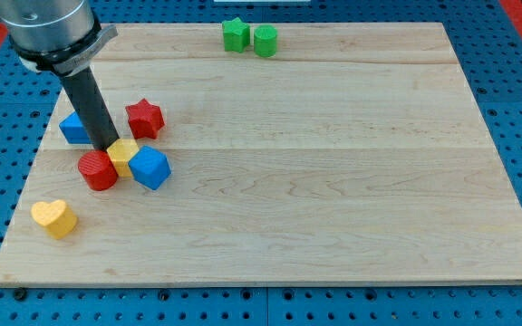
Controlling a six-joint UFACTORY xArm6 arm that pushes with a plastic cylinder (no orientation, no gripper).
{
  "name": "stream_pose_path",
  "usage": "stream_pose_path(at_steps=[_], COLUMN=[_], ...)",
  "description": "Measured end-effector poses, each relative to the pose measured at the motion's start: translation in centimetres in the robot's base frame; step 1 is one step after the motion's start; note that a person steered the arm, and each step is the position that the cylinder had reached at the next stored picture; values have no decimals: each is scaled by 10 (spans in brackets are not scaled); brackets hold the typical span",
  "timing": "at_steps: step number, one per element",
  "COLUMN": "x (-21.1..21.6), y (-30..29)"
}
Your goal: Push the red star into the red circle
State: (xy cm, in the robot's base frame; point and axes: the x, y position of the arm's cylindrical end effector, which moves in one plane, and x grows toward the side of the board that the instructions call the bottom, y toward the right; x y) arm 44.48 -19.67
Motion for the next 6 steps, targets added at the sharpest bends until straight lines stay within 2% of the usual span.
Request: stream_pose_path(at_steps=[1,3,4,5,6], x=[-8,-22,-79,-91,-79], y=[0,136,154,106,52])
